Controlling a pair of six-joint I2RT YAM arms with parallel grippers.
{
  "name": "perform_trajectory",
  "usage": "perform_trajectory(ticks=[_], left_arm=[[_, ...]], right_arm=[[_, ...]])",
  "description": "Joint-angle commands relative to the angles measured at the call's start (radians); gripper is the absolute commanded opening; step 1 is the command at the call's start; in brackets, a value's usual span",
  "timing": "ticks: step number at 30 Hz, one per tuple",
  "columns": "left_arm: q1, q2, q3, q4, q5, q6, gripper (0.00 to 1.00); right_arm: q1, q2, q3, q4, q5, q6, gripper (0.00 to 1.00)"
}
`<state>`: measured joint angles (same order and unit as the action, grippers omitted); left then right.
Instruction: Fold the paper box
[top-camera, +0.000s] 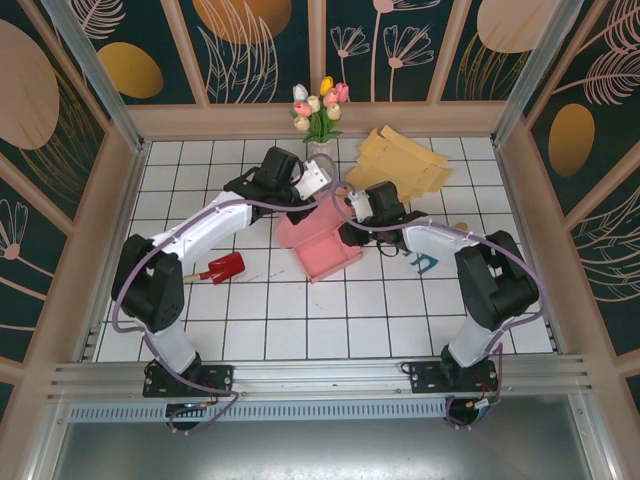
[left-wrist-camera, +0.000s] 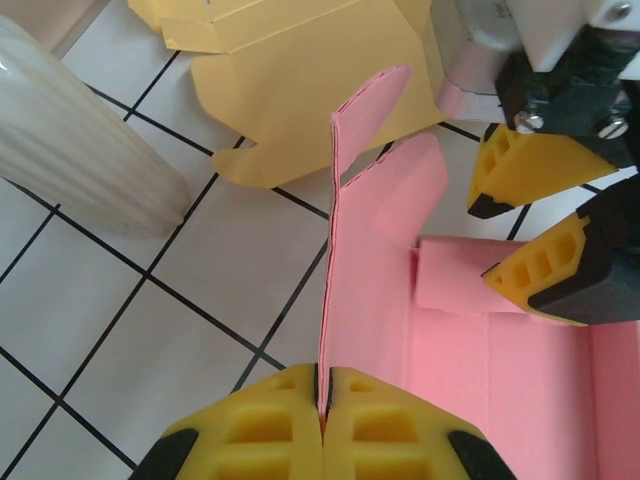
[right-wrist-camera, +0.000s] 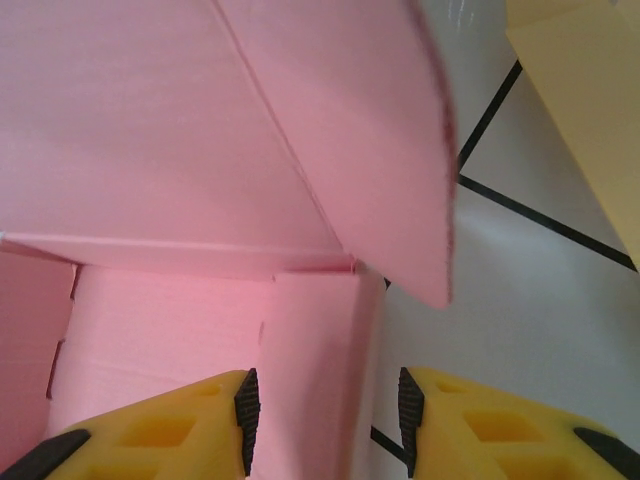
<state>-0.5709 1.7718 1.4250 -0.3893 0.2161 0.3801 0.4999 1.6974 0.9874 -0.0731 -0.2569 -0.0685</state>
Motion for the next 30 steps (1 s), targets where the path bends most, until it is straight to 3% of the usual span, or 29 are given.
perform_trajectory(ticks=[1, 8, 13, 21, 30], left_arm=[[0.008, 0.062, 0.025, -0.100, 0.060, -0.023, 0.00], [0.010, 0.095, 0.063, -0.112, 0.072, -0.025, 0.00], [0.011, 0.111, 0.068, -0.118, 0.068, -0.018, 0.00], [0.011, 0.128, 0.038, -0.110, 0.057, -0.022, 0.00], [0.011, 0.064, 0.048, -0.100, 0.066, -0.051, 0.00]], right_arm=[[-0.006, 0.042, 0.059, -0.008, -0.020, 0.003, 0.43], [-0.006, 0.099, 0.058, -0.011, -0.017, 0.003, 0.40], [-0.013, 0.064, 0.005, -0.026, 0.026, -0.036, 0.43], [-0.024, 0.026, 0.014, -0.163, -0.043, -0.098, 0.46], [-0.014, 0.008, 0.054, -0.276, 0.009, -0.097, 0.46]])
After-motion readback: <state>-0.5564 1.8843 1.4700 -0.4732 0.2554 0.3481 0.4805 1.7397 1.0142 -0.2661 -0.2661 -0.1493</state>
